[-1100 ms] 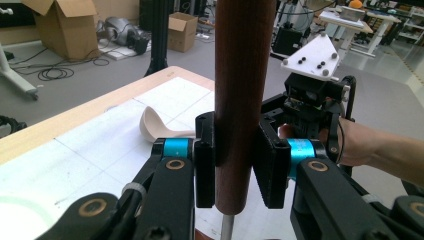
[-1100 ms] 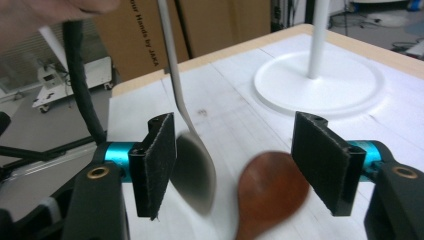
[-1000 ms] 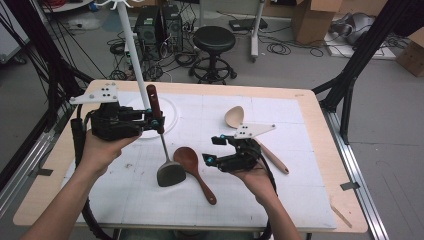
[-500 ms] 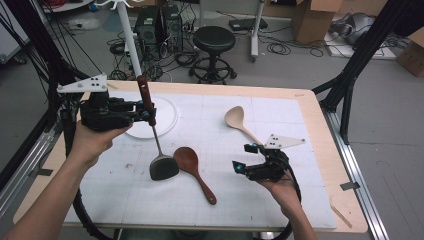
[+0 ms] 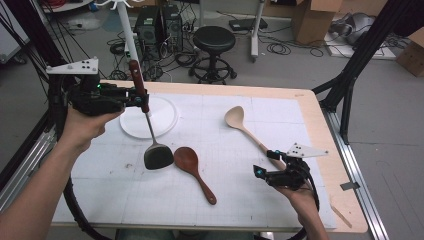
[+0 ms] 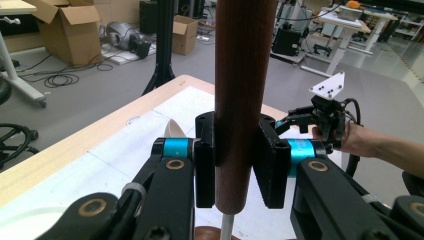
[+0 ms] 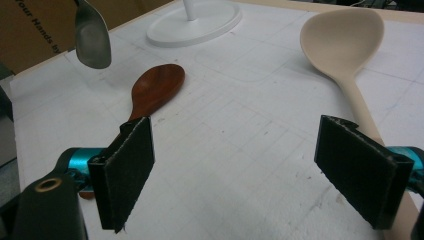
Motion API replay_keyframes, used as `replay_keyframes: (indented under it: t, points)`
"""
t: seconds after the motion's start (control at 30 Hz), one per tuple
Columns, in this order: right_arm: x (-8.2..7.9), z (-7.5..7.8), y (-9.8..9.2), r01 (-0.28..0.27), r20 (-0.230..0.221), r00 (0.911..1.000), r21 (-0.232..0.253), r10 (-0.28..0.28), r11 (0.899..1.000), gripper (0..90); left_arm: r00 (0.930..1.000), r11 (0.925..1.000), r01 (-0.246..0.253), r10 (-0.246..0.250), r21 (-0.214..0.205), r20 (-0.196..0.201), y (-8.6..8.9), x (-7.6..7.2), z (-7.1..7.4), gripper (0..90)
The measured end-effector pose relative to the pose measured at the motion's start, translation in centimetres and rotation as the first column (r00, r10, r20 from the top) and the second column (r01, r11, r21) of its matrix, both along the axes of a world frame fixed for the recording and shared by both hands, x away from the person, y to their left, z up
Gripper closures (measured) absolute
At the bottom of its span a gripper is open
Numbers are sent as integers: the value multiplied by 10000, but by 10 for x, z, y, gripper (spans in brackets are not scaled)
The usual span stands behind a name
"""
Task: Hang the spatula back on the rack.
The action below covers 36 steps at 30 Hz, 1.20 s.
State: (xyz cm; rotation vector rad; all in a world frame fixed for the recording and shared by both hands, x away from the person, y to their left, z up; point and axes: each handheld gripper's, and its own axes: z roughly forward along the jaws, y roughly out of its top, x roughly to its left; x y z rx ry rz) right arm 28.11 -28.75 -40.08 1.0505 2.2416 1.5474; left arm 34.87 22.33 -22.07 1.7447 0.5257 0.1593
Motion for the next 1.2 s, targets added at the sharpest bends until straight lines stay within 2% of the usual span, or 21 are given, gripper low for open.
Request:
replay_keyframes:
  t: [0.33, 0.73, 0.87, 0.93, 1.2]
  points:
    - [0, -4, -10, 554, 66, 9984, -288, -553, 9980, 117, 9998, 9998, 159, -158, 123, -86, 10, 21, 11, 733]
    - [2, -11, -12, 584, -238, 9980, -270, -591, 9979, 91, 9989, 9991, 412, -409, 119, -237, 26, 47, 26, 734]
    - [4, -12, -12, 597, -164, 9981, -268, -602, 9979, 77, 9988, 9991, 405, -401, 144, -287, 31, 56, 31, 733]
    - [4, -12, -11, 799, -217, 9965, -351, -806, 9962, 10, 9986, 9990, 424, -420, 117, -326, 34, 62, 33, 733]
    - [5, -13, -13, 878, -162, 9960, -282, -883, 9957, 8, 9977, 9989, 475, -475, -16, -475, 45, 79, 39, 733]
